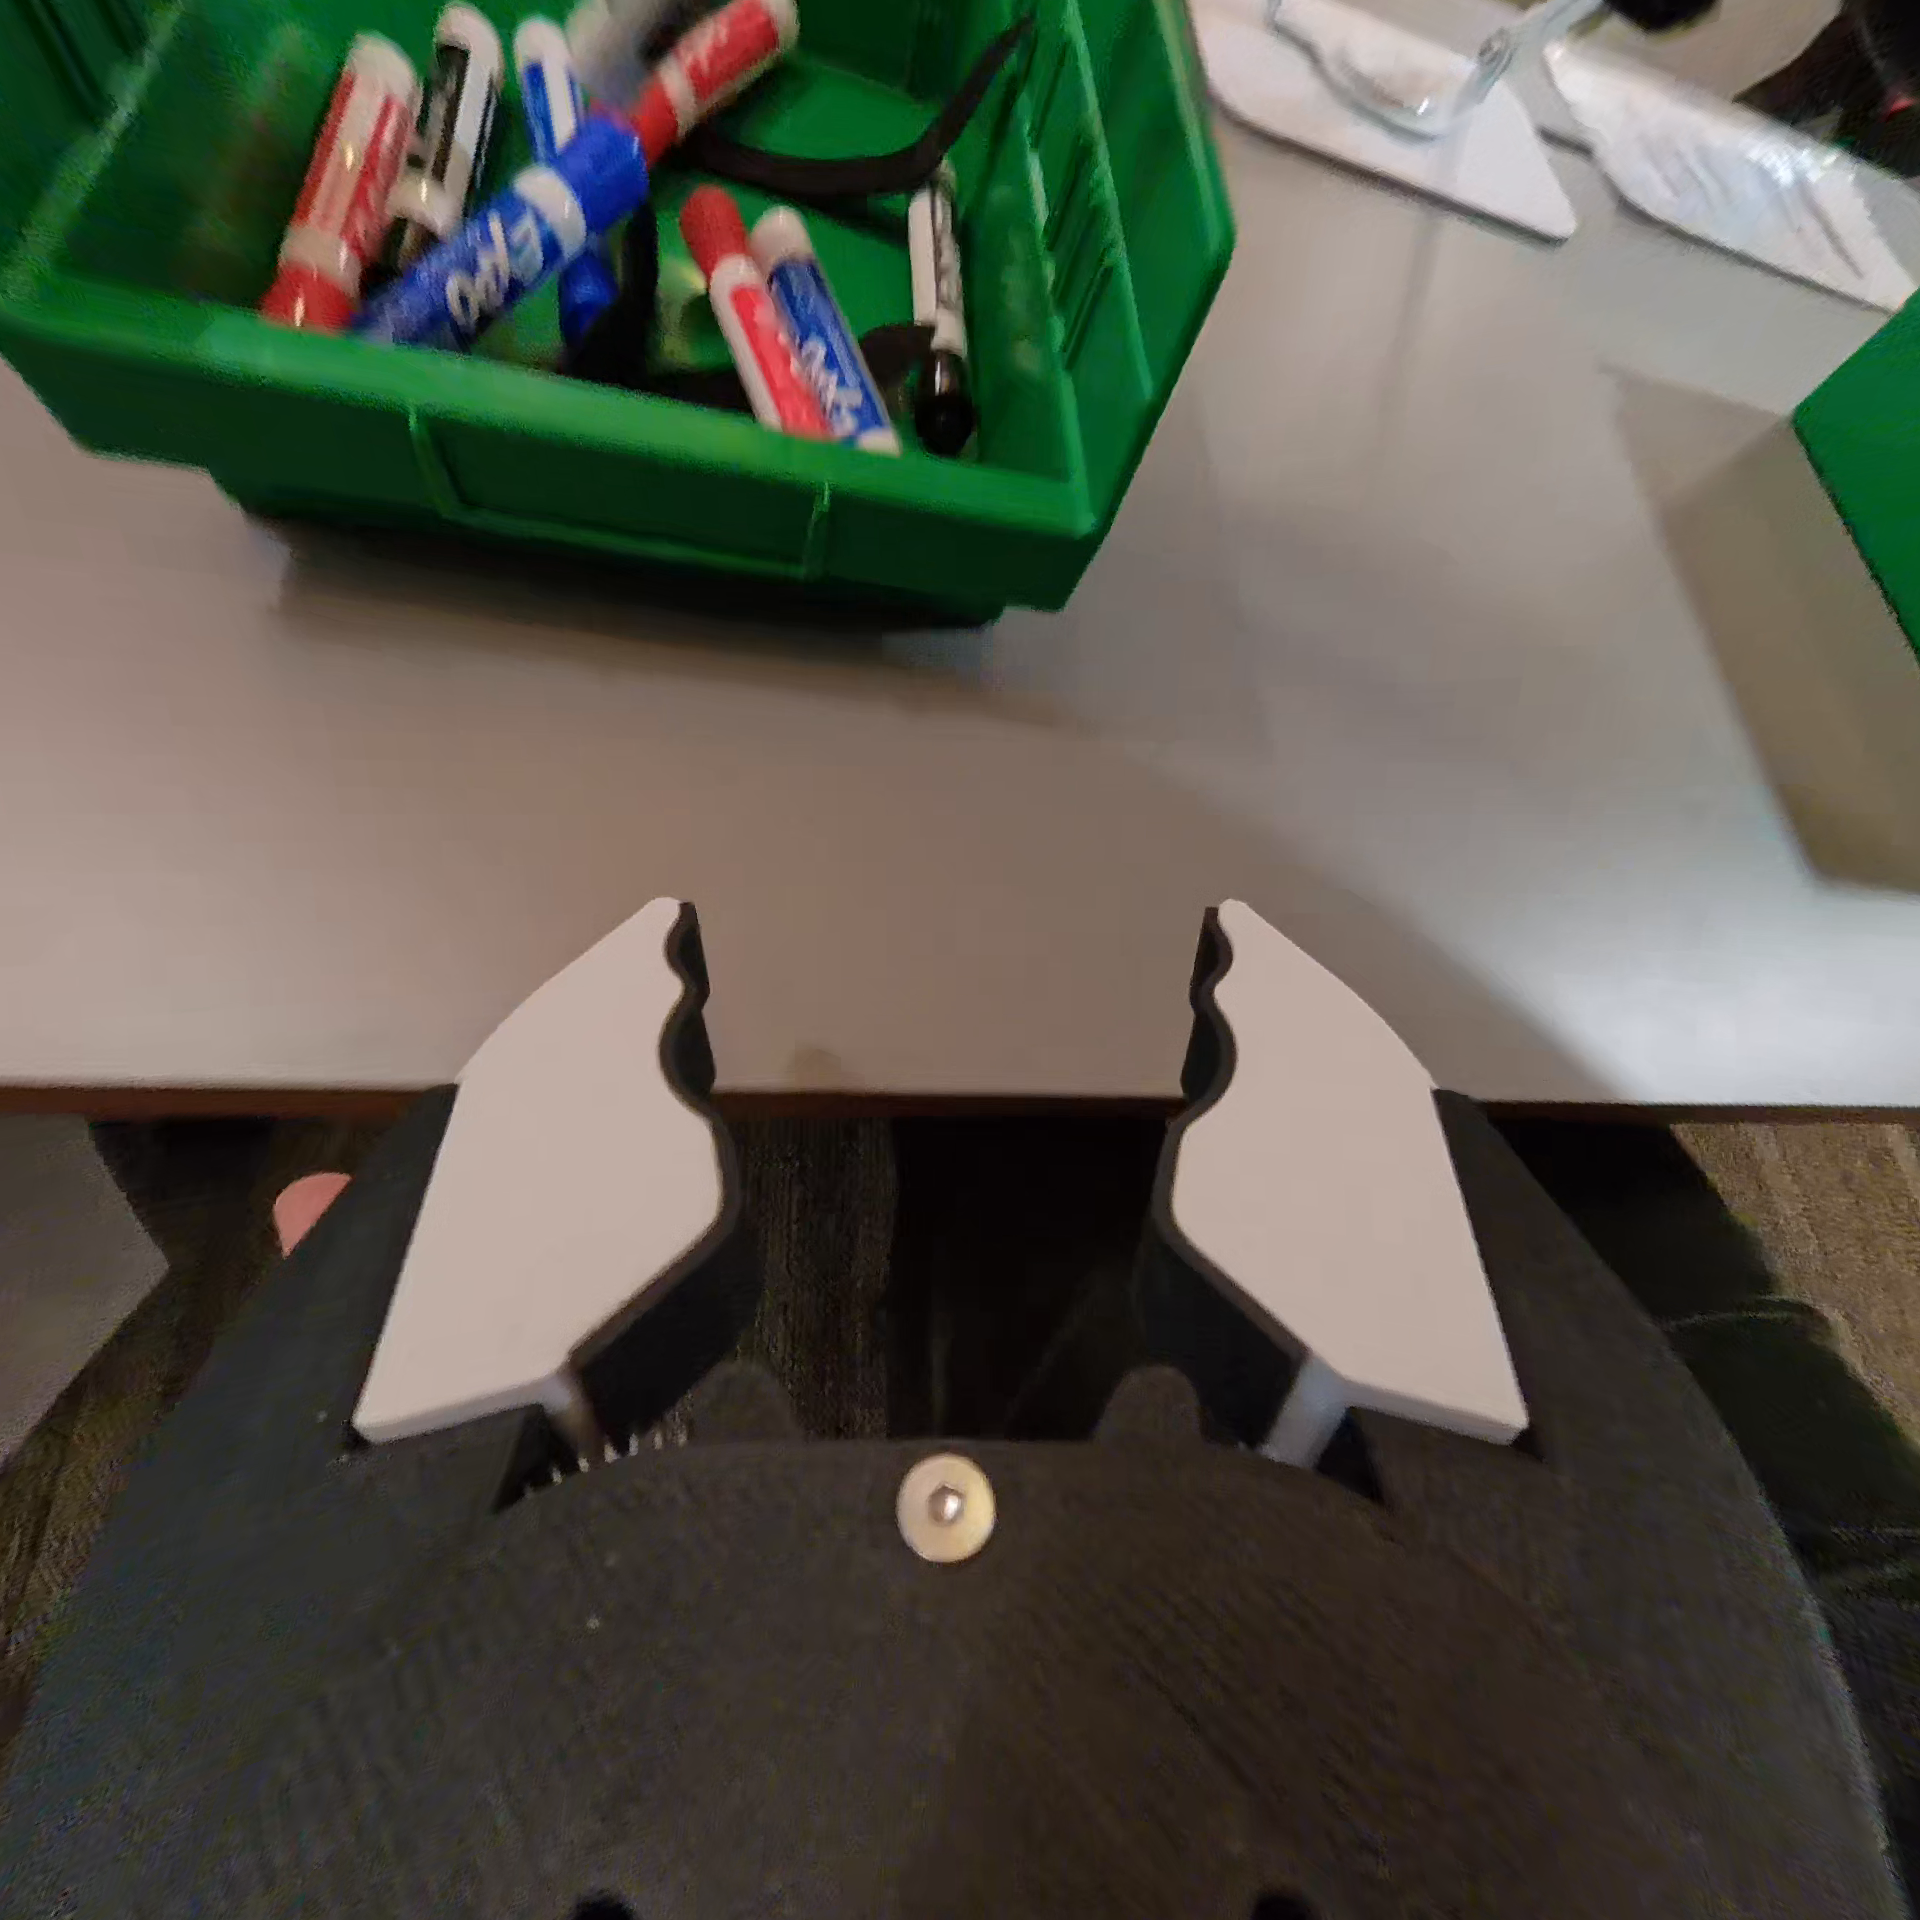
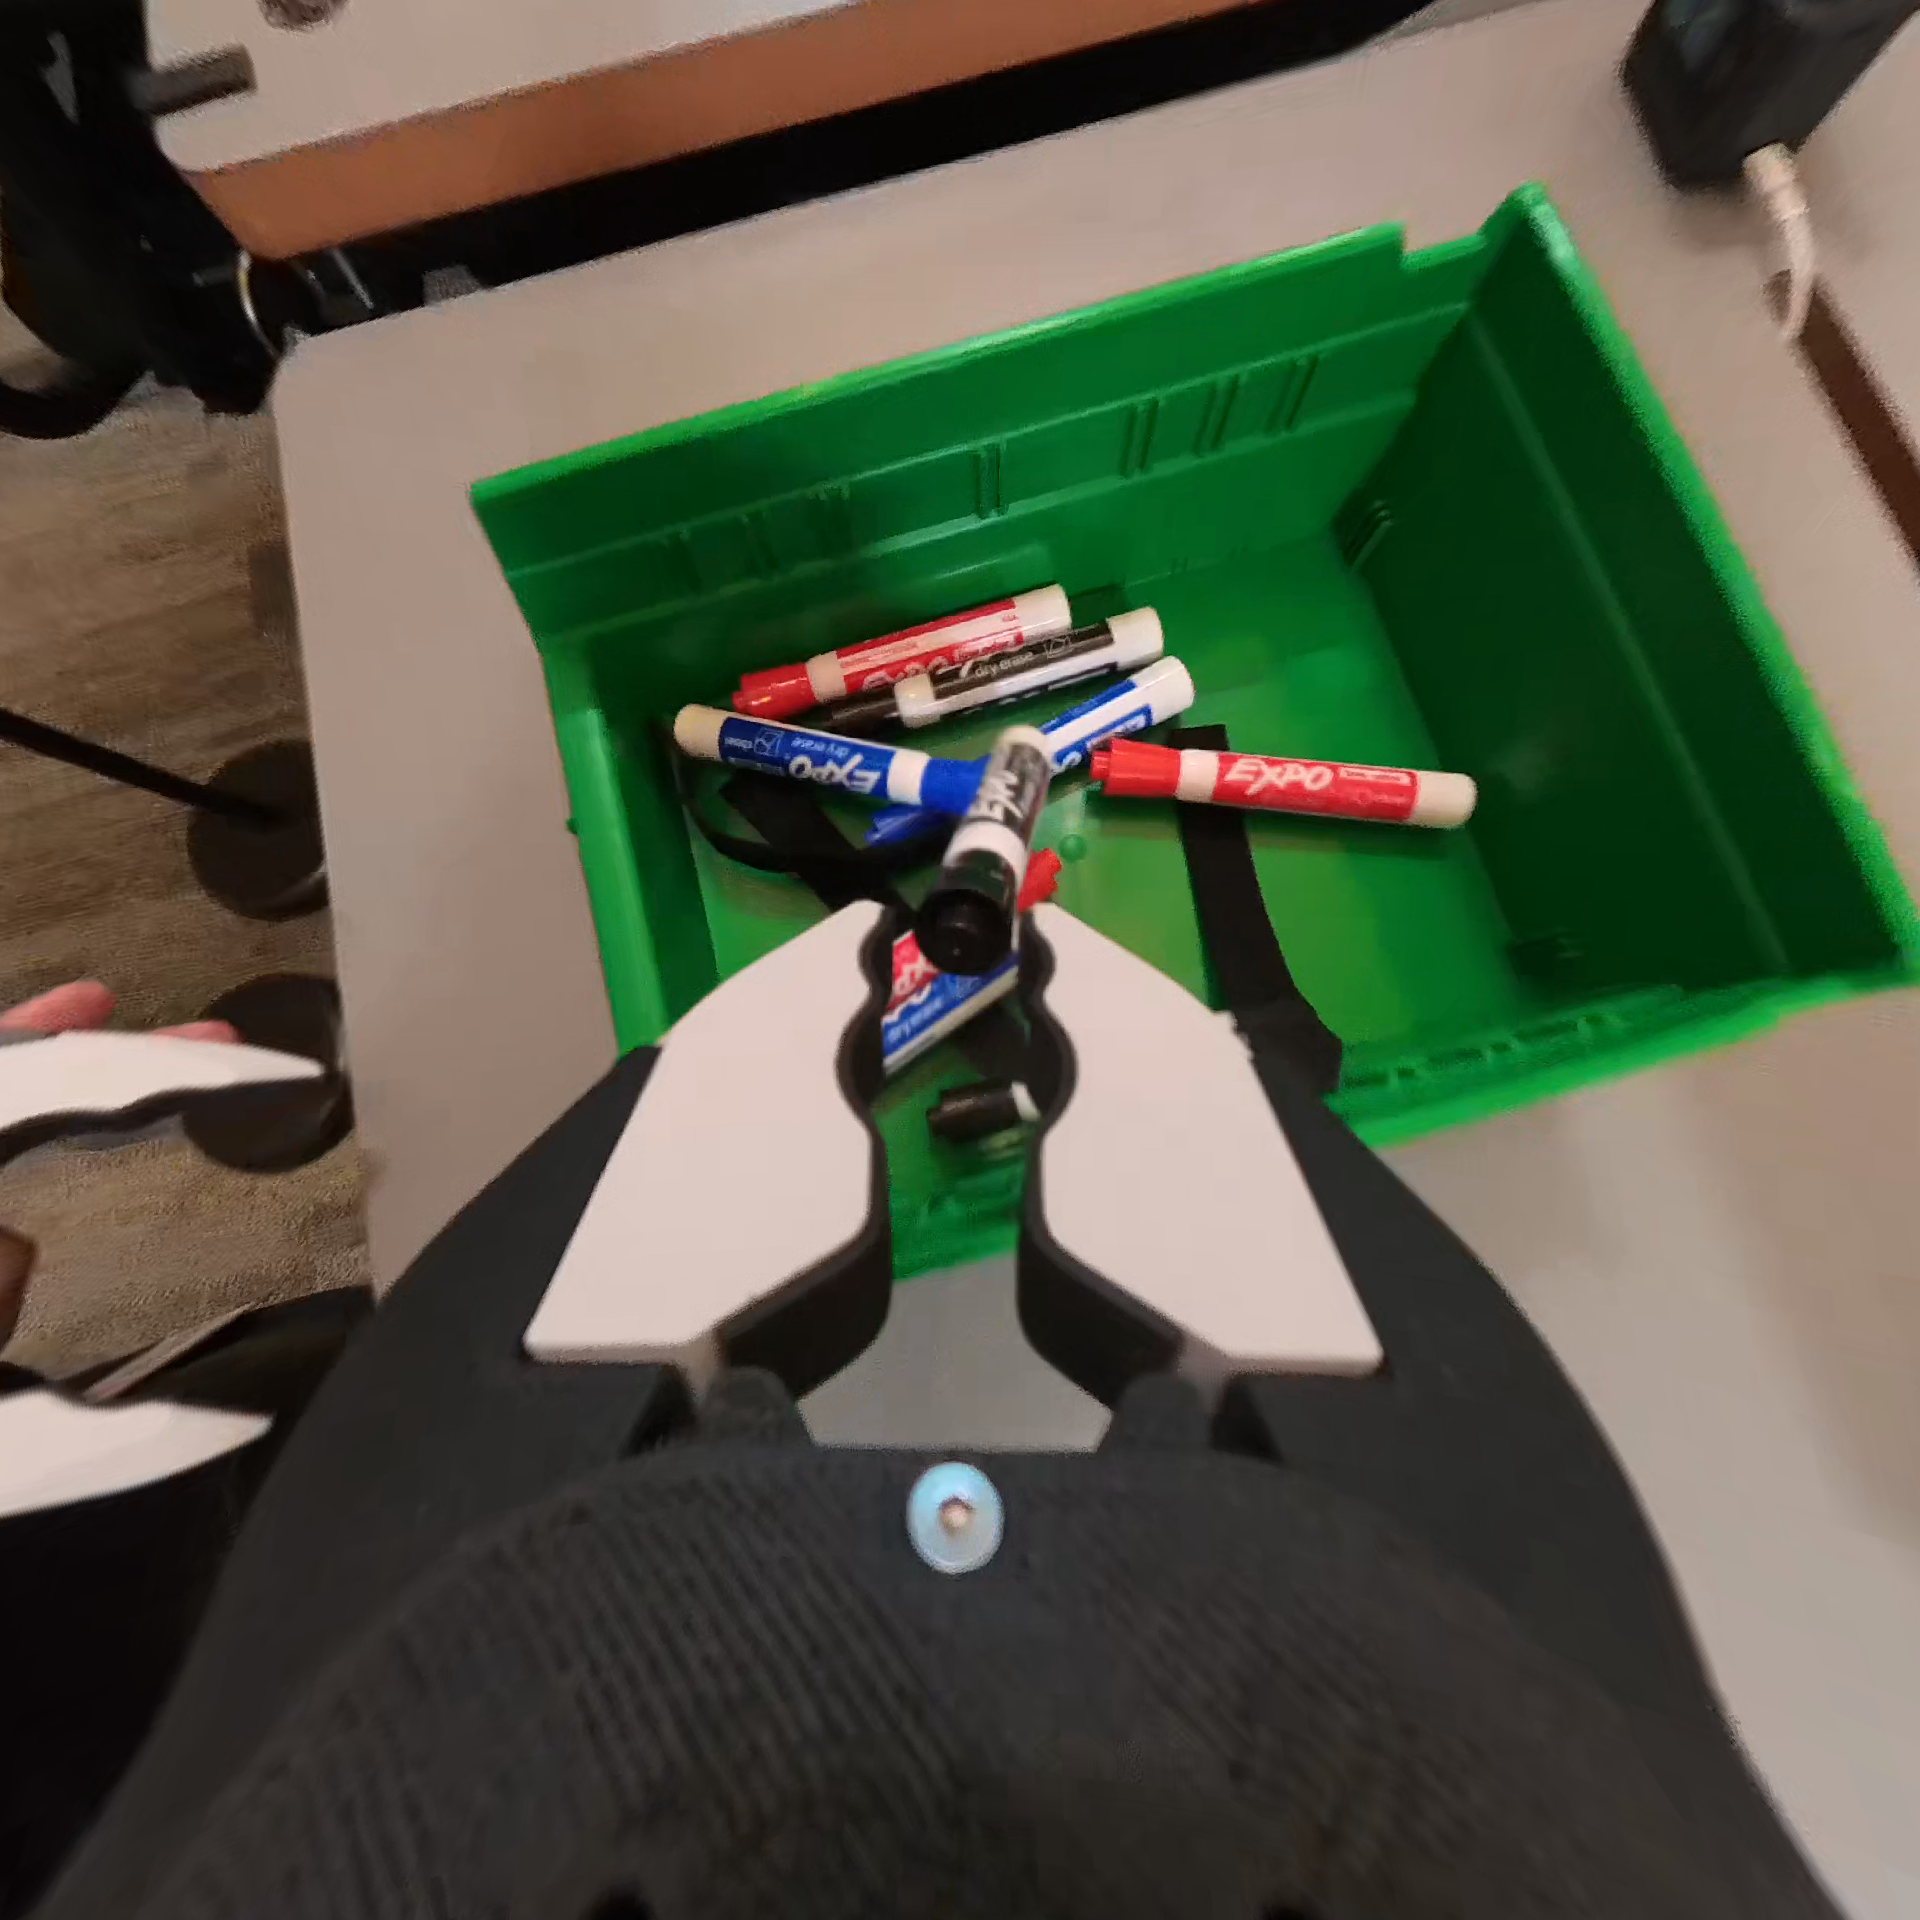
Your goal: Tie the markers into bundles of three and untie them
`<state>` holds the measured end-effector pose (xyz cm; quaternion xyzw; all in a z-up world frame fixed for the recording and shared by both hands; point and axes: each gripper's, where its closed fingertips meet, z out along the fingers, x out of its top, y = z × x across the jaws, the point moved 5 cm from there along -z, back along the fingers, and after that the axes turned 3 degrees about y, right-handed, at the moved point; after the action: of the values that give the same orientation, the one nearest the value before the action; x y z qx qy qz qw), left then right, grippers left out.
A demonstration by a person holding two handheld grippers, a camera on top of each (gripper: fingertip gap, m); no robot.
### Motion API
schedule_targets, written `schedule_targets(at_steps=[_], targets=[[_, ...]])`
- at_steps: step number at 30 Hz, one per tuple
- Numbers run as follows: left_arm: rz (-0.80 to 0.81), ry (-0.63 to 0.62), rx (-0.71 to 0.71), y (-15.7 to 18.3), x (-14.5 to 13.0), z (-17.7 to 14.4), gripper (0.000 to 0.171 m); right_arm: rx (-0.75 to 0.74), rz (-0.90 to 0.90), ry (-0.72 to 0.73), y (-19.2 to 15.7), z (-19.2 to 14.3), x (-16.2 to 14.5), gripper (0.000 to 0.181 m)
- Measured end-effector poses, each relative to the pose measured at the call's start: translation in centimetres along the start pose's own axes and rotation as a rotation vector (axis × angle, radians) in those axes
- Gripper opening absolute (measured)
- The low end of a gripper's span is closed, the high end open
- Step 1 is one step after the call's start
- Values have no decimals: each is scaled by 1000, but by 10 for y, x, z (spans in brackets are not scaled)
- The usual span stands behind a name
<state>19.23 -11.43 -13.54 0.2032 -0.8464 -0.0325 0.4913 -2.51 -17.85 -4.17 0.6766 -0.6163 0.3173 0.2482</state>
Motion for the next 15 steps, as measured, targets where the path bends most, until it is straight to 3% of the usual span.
schedule_targets(at_steps=[6, 9, 12, 14, 15], targets=[[48, 189, -5, -6, 50, 15, 87, -76, 48, 128, -33, -74, -28, 57], [113, 217, 44, -16, 65, 24, 88, -126, 99, 237, -52, -113, -47, 55], [57, 267, -1, -17, 69, 18, 84, -41, 200, 344, -89, -137, -99, 51], [87, 278, -65, -9, 68, 14, 58, -117, 218, 385, -96, -143, -147, 53], [124, 281, -66, -5, 68, 14, 55, -190, 218, 410, -93, -147, -170, 54]])
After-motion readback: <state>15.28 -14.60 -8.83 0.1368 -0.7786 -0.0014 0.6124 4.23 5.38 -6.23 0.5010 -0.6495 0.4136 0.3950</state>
